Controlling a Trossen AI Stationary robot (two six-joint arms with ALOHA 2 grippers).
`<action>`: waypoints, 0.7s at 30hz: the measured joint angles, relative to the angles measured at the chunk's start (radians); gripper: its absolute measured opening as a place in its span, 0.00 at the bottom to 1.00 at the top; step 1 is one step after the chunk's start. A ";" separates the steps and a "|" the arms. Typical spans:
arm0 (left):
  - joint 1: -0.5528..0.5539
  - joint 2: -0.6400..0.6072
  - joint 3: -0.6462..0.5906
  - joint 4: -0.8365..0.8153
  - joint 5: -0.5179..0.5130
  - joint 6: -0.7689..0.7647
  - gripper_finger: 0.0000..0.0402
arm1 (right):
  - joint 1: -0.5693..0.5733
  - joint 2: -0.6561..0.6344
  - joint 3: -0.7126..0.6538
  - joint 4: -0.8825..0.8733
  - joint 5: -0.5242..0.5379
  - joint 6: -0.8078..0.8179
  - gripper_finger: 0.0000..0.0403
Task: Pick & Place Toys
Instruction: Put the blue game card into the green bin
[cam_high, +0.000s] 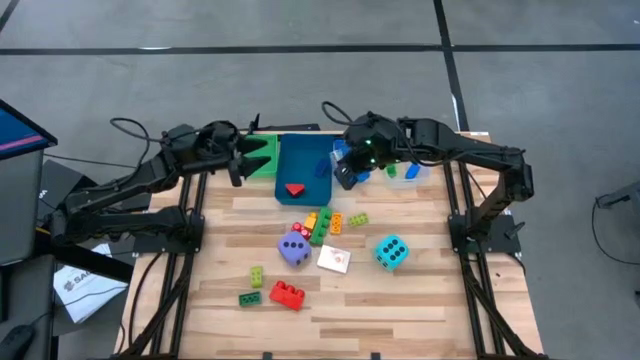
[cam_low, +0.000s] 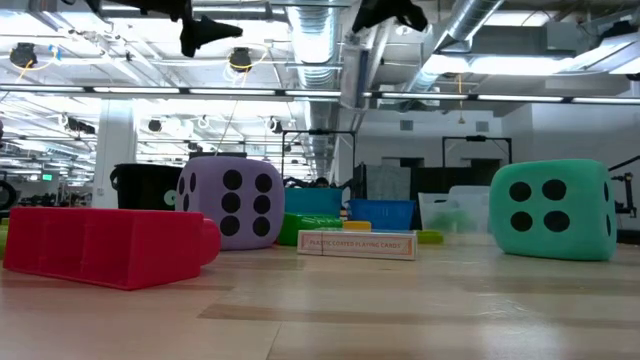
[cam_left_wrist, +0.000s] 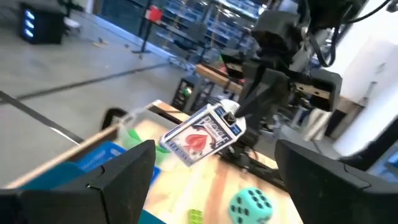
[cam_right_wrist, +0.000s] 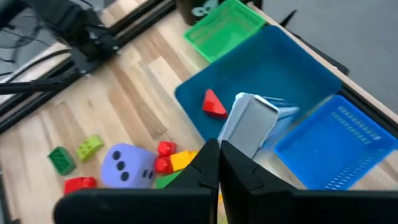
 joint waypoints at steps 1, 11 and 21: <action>0.000 0.006 0.000 -0.003 0.014 -0.015 0.81 | 0.003 0.000 0.000 0.011 -0.003 -0.003 0.00; 0.000 0.129 0.000 0.084 0.128 -0.041 0.81 | 0.014 0.000 0.000 0.071 -0.086 -0.039 0.00; 0.000 0.186 0.000 0.199 0.202 0.059 0.81 | 0.022 0.000 0.000 0.068 -0.299 -0.111 0.00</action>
